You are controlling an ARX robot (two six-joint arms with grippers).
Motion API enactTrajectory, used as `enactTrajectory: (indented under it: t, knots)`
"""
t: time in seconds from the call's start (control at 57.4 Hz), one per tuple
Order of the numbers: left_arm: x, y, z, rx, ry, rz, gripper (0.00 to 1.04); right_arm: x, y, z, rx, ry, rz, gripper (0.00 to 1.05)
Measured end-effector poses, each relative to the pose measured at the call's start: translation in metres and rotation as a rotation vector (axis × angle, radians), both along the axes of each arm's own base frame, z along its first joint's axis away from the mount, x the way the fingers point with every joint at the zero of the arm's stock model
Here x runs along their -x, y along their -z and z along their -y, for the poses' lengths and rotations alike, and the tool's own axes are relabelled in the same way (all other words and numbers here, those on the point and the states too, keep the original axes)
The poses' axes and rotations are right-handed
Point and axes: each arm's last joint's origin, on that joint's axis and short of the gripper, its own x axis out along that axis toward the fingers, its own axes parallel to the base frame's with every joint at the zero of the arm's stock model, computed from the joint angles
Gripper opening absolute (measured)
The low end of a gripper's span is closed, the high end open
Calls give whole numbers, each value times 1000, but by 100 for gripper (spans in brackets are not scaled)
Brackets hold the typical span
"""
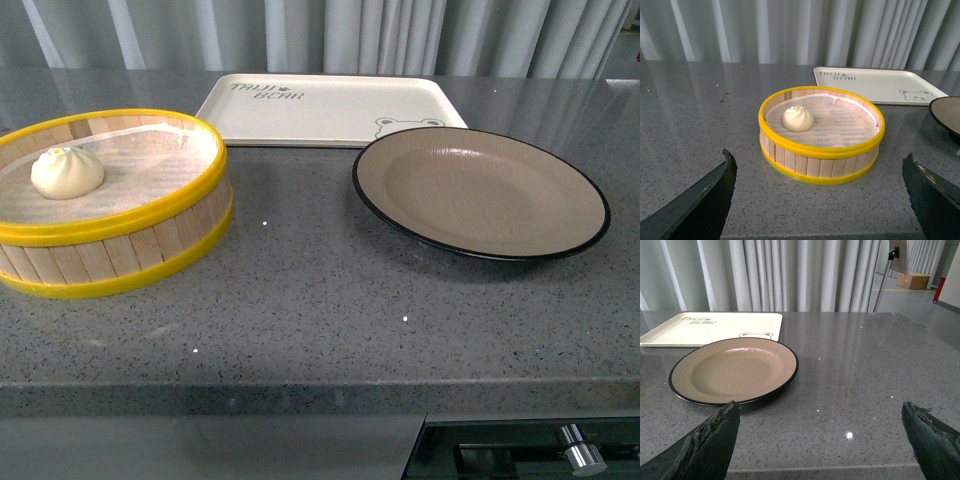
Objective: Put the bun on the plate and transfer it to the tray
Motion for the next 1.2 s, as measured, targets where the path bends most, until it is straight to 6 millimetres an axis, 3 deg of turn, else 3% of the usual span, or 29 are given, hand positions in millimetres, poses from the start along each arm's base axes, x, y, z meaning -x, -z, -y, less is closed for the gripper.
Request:
enactTrajectory:
  t: [1.132, 1.201]
  knots:
    - [0, 0, 0, 0, 0, -1, 98, 0, 0, 0, 0, 0, 0, 96]
    - [-4, 2, 2, 97, 10, -112, 98, 0, 0, 0, 0, 0, 0, 96]
